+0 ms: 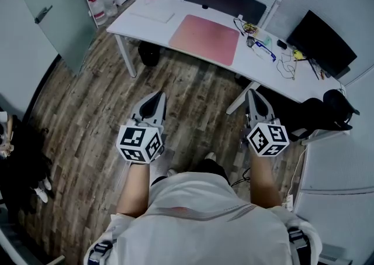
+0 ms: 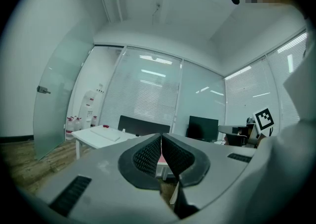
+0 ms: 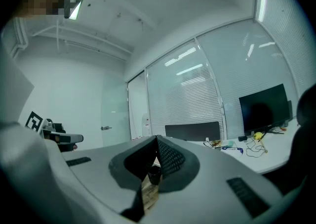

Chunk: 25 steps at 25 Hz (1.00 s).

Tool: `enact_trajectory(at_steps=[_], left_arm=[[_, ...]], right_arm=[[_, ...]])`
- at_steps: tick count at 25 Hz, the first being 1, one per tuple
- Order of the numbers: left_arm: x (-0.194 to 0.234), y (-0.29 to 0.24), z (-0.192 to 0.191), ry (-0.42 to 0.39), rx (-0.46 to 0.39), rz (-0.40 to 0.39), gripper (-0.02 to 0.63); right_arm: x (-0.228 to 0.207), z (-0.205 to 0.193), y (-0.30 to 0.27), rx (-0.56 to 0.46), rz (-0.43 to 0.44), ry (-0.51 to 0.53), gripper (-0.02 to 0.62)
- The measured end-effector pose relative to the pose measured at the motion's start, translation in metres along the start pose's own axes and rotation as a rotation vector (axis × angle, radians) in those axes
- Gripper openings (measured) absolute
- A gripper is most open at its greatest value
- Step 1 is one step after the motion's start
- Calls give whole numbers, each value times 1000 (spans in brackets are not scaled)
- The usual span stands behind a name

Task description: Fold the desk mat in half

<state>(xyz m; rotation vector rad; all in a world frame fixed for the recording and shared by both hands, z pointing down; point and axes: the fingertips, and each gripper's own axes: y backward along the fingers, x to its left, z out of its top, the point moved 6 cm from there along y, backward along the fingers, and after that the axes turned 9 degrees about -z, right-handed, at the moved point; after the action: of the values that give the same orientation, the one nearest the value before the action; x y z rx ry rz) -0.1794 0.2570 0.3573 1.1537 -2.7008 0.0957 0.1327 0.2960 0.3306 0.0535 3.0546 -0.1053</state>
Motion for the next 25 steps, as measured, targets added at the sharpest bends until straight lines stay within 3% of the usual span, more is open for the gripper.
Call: enact_trajectory(at_steps=[7,14,19,25], left_arm=[[8,-9,-7,-2,26,6,17],[33,-46,-4,-12,54,49,17],[57,-90,4,-31,77,65,17],[74,-174,24,-90,99,42,17]], right_arm=[[-14,-11,-10,26,-20,-53,51],[-29,-19,-66,57,0,-57,51],[-46,-22,-120,65,21,-96,51],[-95,-11,-191,45,13,-148,51]])
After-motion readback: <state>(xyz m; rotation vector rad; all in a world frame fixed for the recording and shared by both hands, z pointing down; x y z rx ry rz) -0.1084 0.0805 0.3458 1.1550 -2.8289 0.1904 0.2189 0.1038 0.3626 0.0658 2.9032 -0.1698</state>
